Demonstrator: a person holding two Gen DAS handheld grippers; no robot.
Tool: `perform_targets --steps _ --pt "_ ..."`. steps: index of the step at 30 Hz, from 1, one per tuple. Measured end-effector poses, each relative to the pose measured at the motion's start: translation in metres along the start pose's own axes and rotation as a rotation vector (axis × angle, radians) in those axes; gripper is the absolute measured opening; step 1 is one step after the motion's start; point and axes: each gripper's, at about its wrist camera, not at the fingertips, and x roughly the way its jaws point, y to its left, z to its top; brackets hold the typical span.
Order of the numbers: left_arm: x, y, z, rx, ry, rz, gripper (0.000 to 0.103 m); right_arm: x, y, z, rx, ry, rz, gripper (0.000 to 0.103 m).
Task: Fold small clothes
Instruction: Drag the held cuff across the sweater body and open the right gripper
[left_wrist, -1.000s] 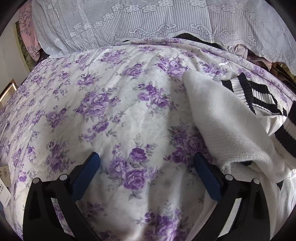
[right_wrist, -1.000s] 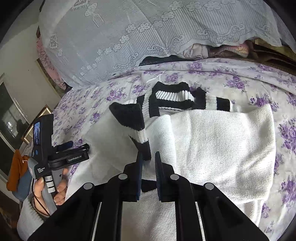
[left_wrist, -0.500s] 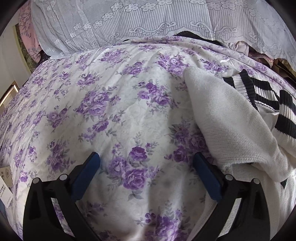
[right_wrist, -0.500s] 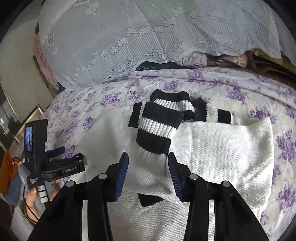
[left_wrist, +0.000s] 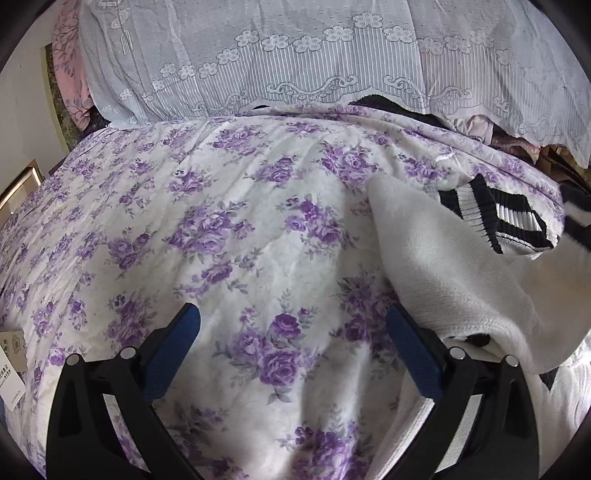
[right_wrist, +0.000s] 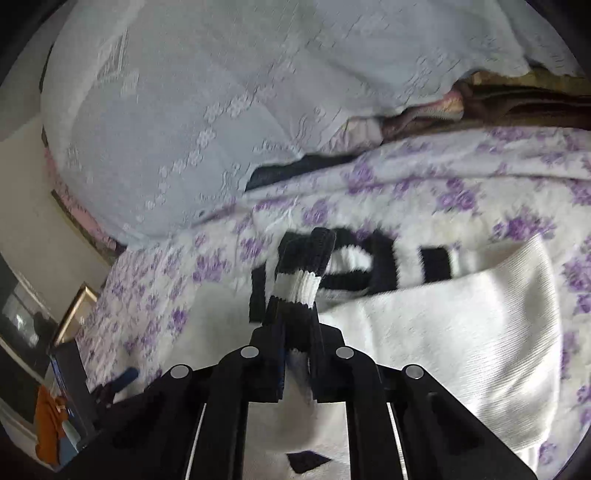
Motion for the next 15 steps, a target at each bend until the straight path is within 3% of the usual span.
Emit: perform_targets --steps 2,5,7,9,11,15 --pt "0.011 -0.002 -0.002 0.016 0.052 0.029 0.098 -0.019 -0.030 0.001 0.039 -0.039 -0.092 0.011" --pt "0.023 -0.005 -0.006 0.039 0.106 0.053 0.099 -0.018 -0.069 -0.021 0.058 0.056 -0.211 0.013" --pt "0.021 -0.007 -0.007 0.051 0.096 0.064 0.099 -0.014 -0.089 -0.036 0.107 0.104 -0.172 0.017" --pt "0.016 -0.004 -0.007 0.034 0.082 0.050 0.098 -0.020 -0.095 -0.037 0.154 0.080 -0.114 0.022" --pt "0.003 0.003 -0.005 -0.006 0.051 0.002 0.098 -0.025 -0.096 -0.033 0.191 0.062 -0.067 0.039" --pt "-0.038 0.010 0.008 -0.074 -0.061 -0.122 0.098 -0.031 -0.096 -0.023 0.219 0.033 -0.027 0.041"
